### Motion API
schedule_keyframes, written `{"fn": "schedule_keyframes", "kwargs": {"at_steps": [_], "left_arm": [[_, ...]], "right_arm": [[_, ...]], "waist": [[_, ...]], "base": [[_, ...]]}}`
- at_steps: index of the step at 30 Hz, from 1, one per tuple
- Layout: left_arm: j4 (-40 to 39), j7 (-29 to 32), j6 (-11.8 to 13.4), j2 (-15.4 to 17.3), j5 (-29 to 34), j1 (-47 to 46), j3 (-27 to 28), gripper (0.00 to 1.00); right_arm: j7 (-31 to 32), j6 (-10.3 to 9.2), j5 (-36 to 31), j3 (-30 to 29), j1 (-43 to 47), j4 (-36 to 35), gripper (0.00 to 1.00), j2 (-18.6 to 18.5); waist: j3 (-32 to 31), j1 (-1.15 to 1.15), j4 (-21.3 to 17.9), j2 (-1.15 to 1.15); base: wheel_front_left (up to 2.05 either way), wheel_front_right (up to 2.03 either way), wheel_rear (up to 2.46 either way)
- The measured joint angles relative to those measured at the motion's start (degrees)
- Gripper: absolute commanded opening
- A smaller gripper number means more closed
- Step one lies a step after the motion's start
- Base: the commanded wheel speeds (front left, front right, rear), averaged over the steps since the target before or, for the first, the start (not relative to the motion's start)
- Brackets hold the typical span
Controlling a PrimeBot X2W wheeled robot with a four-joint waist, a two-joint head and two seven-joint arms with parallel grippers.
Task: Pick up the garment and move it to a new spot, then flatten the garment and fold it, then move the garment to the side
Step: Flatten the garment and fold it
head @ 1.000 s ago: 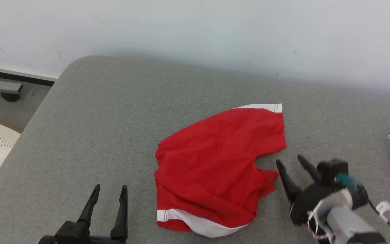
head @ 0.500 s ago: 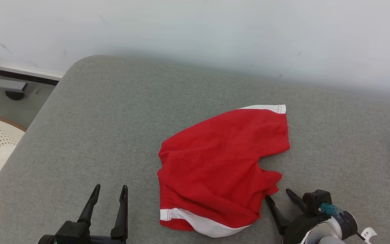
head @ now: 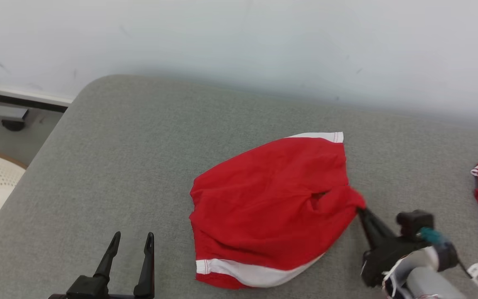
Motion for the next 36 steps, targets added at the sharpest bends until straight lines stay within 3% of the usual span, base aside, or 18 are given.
{"fn": "schedule_keyframes", "kwargs": {"at_steps": [6,10,19,24,29,36], "left_arm": [[0.0,0.0,-0.1,-0.4,0.0,0.7,0.3,1.00],[0.0,0.0,-0.1,-0.6,0.0,1.5,0.4,1.00],[0.2,0.0,-0.2,-0.7,0.4,1.5,0.7,1.00],[0.5,0.0,-0.5,-0.9,0.4,0.9,0.3,1.00],[0.7,0.0,-0.6,-1.0,0.4,0.1,-0.4,1.00],[1.4,0.0,-0.7,-1.2,0.4,-1.3,-1.8,1.00]], "right_arm": [[0.2,0.00,-0.5,-6.7,3.7,-9.3,0.00,-4.1],[3.9,0.00,-2.1,-10.3,7.7,-16.2,0.00,-5.0],[15.3,0.00,-4.6,-17.9,18.8,-31.3,0.00,-1.5],[19.3,0.00,-7.6,-18.7,20.1,-35.2,0.00,-0.9],[21.0,0.00,-9.6,-17.2,15.3,-31.9,0.00,-0.6],[20.1,0.00,-9.9,-14.5,4.1,-17.1,0.00,-0.2]], "waist": [[-1.1,0.00,-1.9,0.00],[-1.5,0.00,-3.1,0.00],[-1.7,0.00,-4.7,0.00],[-1.0,0.01,-4.4,0.00],[-0.6,0.01,-3.2,0.00],[0.2,0.01,-0.8,0.00]], "base": [[0.00,0.00,0.00],[0.00,0.00,0.00],[0.00,0.00,0.00],[0.00,0.00,0.00],[0.00,0.00,0.00],[0.00,0.00,0.00]]}}
